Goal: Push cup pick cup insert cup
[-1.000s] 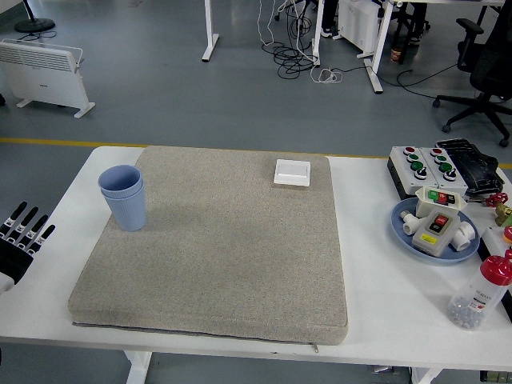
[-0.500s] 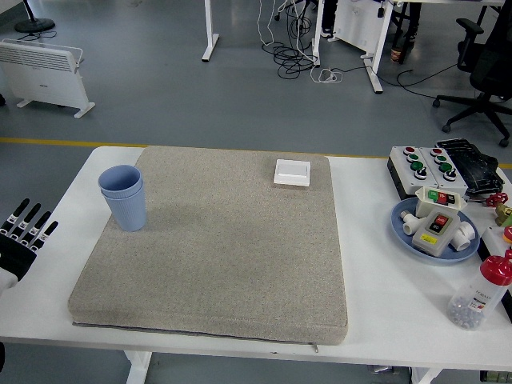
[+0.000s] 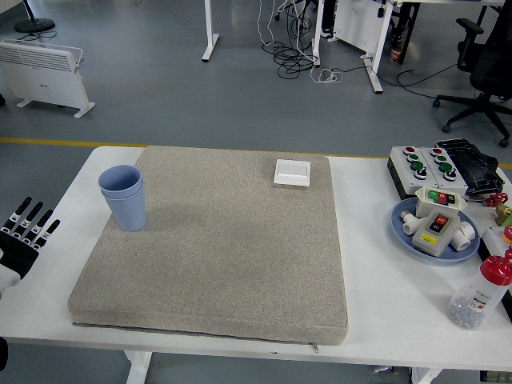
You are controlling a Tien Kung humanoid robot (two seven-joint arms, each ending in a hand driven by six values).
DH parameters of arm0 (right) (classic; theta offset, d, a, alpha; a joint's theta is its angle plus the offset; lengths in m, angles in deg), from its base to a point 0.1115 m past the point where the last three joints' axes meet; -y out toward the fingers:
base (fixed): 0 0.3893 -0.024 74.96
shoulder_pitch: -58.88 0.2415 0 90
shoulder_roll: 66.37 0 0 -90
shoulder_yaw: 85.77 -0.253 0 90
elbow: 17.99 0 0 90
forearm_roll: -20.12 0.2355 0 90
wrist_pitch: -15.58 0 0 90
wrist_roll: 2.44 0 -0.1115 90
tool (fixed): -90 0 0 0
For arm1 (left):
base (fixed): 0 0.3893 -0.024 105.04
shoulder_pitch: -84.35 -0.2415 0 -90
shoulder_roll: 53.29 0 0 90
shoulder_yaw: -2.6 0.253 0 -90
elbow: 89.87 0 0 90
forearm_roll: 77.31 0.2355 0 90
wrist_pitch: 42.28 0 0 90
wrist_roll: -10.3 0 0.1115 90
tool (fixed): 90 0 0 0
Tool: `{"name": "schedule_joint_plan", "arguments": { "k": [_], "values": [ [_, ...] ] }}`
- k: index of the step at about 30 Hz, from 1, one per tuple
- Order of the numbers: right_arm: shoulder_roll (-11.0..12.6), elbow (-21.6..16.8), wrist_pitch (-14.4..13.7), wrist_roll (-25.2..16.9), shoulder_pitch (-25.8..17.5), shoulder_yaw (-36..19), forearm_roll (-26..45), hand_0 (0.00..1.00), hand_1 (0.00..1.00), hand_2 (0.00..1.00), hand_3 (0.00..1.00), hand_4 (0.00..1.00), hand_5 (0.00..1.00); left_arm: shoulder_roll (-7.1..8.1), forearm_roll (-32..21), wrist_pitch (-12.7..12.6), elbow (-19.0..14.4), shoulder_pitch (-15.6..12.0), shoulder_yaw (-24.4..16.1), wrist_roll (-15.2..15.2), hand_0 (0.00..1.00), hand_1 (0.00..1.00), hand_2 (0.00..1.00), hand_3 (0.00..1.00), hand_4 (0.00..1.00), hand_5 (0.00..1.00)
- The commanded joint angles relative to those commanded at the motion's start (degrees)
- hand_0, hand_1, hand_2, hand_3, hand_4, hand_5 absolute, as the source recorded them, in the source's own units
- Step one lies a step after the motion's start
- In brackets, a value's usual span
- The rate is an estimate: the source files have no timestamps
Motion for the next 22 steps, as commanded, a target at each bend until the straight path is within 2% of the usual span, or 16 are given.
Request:
{"name": "schedule_joint_plan", "arguments": {
  "k": [22],
  "values": [
    [0.1,0.0,0.0,0.2,-0.3,0.1,-0.1,0.770,0.709,0.707,0.612,0.266,0.550,-0.30,-0.4,-0.4,0.4,-0.5,-1.3,-0.3,0.780,0.788,0.831,0.740,0.605,0.998]
  ]
}}
